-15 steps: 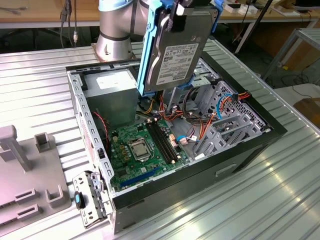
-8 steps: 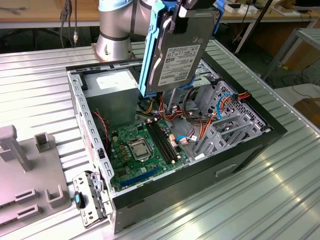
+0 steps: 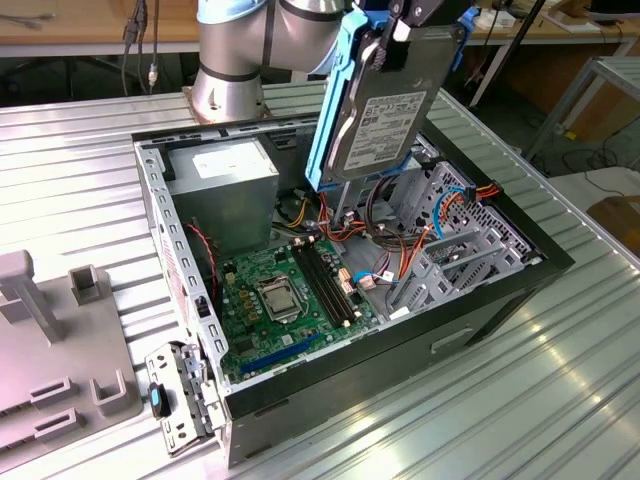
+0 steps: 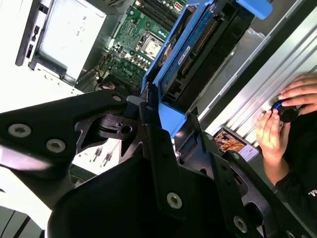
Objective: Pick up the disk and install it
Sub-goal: 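Insert the disk into the insertion slot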
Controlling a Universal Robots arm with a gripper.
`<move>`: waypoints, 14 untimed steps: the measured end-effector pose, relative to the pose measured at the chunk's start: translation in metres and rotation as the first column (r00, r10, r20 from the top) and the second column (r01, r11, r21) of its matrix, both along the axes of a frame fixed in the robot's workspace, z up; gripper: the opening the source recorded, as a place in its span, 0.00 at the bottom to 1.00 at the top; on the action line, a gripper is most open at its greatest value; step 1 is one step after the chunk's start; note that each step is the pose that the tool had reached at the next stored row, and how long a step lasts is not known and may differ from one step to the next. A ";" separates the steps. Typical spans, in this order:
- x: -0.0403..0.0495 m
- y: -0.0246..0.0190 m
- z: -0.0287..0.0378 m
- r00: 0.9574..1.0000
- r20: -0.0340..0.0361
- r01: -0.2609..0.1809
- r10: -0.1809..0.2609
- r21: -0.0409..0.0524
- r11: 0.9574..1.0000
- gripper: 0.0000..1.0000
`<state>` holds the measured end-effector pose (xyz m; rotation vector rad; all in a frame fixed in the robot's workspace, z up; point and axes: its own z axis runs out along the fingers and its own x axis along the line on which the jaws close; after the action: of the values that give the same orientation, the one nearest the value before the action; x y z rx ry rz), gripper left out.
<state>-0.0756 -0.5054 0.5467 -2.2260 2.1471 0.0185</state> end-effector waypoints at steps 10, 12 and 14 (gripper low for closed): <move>0.0019 -0.0286 -0.0045 1.000 0.001 0.000 0.000 0.000 1.000 0.37; 0.0023 -0.0395 -0.0067 1.000 0.001 0.000 0.000 0.000 1.000 0.37; 0.0096 -0.0423 -0.0092 1.000 0.001 0.000 0.000 0.000 1.000 0.37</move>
<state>-0.0660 -0.5477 0.5375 -2.2259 2.1462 0.0176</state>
